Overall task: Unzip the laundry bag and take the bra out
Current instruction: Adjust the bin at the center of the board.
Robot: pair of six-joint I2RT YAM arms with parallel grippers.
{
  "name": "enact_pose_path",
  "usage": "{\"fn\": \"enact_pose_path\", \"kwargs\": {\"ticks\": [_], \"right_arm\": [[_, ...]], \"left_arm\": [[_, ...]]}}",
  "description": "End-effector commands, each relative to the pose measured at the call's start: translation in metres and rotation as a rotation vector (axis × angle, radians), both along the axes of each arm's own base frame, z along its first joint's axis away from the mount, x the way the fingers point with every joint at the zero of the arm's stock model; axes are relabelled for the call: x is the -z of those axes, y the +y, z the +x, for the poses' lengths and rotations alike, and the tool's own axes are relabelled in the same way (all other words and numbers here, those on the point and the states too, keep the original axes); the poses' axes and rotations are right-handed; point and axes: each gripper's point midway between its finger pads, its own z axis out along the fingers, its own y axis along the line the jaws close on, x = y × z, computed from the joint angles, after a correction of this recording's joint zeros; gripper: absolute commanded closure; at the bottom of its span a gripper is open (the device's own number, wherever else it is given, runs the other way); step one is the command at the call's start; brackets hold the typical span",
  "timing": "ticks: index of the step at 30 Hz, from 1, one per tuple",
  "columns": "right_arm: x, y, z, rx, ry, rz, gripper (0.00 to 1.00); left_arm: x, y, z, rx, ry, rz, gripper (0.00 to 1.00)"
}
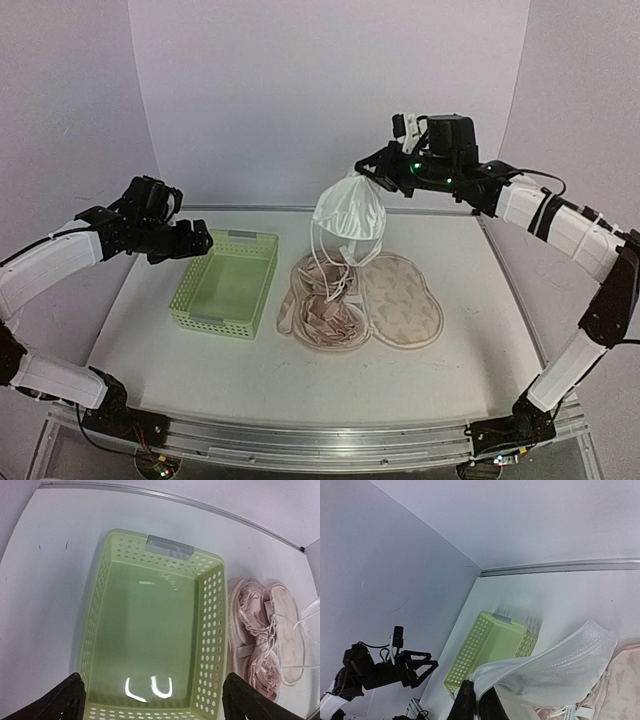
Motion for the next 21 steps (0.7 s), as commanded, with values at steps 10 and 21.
{"fn": "enact_pose_path", "kwargs": {"ticks": [10,21], "right_arm": [[-0.15,0.006,-0.033,-0.074,-0.247,0.199,1.0],[-0.218,0.041,-0.057,-0.171,-0.341,0.326,1.0]], "left_arm": [[0.057,0.021,0.007,-0.084,0.148,-0.026,0.05],[0.095,0.021,0.015,-0.096,0.221,0.006,0.07]]}}
